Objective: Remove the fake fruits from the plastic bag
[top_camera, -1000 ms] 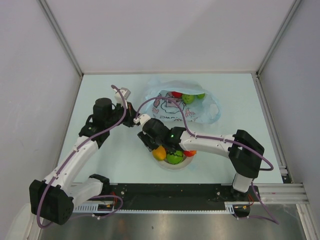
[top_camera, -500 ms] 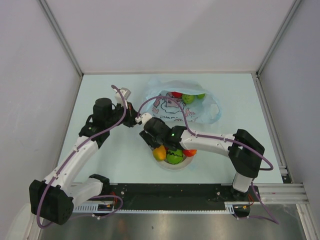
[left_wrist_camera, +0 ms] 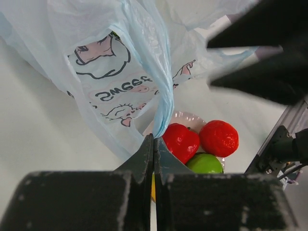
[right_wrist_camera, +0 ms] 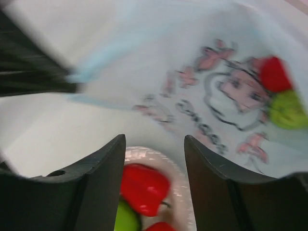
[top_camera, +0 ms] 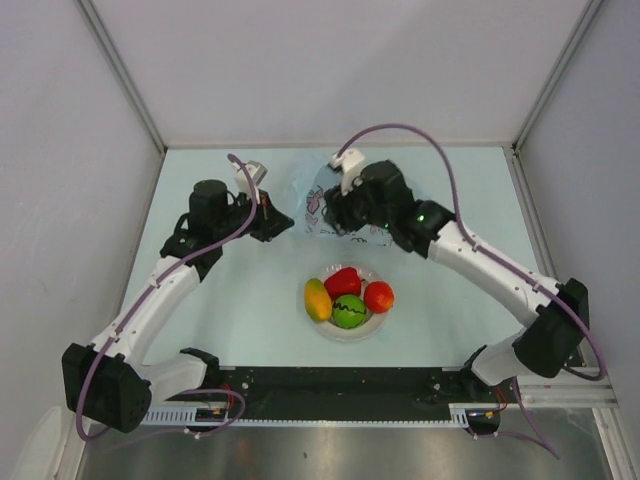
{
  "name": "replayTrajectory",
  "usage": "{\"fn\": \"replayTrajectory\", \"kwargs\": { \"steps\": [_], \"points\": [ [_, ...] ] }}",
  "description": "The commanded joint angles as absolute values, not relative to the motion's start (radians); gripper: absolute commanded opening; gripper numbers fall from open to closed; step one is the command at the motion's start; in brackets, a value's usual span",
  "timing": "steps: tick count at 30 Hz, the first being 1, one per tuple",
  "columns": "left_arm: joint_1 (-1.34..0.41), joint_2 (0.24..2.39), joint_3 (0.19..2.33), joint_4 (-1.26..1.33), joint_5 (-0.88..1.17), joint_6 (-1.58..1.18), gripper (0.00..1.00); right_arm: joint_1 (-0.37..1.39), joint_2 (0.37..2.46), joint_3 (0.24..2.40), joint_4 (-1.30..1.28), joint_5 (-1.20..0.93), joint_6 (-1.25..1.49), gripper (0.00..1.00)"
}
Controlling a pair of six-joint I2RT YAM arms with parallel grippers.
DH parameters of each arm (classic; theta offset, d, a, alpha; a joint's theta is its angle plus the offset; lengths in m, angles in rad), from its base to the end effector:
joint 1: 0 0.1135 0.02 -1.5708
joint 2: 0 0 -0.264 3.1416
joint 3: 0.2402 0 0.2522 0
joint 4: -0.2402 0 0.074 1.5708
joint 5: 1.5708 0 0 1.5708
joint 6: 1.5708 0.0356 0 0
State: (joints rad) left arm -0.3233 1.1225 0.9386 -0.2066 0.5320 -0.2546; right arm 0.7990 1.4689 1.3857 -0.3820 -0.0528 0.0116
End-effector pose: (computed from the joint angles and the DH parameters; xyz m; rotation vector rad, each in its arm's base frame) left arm 0.2353 -0.0979 0.3258 0.4291 1.9664 -0.8950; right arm 0.2359 0.2451 0.3664 -0.8298 1.9093 0.5569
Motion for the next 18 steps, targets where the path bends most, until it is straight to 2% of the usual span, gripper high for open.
{"fn": "replayTrajectory", "kwargs": {
  "steps": [1, 4, 13, 15, 18],
  "points": [
    [-0.33, 1.149, 1.026, -0.245, 0.56, -0.183, 0.0, 0.617, 1.586, 1.376, -0.399, -0.083, 0.041, 0.54],
    [-0.334, 1.161, 1.04, -0.27, 0.607, -0.117, 0.0, 0.528, 1.679, 1.379, -0.333, -0.078, 0.032, 0.53],
    [-0.353, 1.204, 1.037, -0.339, 0.66, -0.006, 0.0, 0.394, 1.907, 1.505, -0.232, 0.061, 0.055, 0.73],
    [-0.354, 1.213, 1.038, -0.359, 0.666, -0.002, 0.01, 0.385, 1.939, 1.541, -0.232, 0.084, 0.057, 0.79],
    [-0.356, 1.215, 1.037, -0.371, 0.666, 0.04, 0.0, 0.362, 2.008, 1.595, -0.238, 0.081, 0.058, 1.0]
  ]
}}
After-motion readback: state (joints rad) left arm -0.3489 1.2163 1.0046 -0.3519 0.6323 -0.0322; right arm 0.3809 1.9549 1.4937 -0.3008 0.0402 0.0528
